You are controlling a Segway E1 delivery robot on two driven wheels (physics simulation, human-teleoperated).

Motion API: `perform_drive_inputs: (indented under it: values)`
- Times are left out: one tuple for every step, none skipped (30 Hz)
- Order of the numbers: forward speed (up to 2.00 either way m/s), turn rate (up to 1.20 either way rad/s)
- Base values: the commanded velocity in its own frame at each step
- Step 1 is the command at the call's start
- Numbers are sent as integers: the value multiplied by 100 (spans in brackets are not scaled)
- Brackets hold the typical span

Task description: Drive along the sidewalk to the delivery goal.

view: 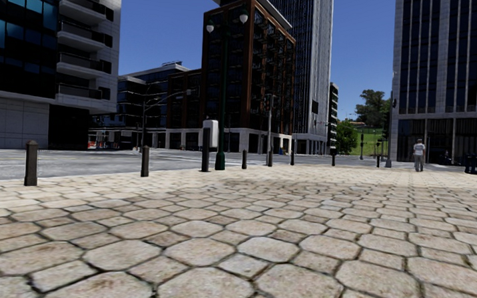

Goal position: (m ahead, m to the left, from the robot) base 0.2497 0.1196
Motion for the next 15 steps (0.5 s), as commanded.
perform_drive_inputs:
  values:
    - [200, 0]
    - [200, 0]
    - [200, 0]
    - [200, 0]
    - [200, 0]
    - [200, 0]
    - [200, 0]
    - [200, 0]
    - [200, 0]
    - [200, 0]
    - [200, 0]
    - [200, 0]
    - [200, 0]
    - [195, 0]
    - [185, 0]
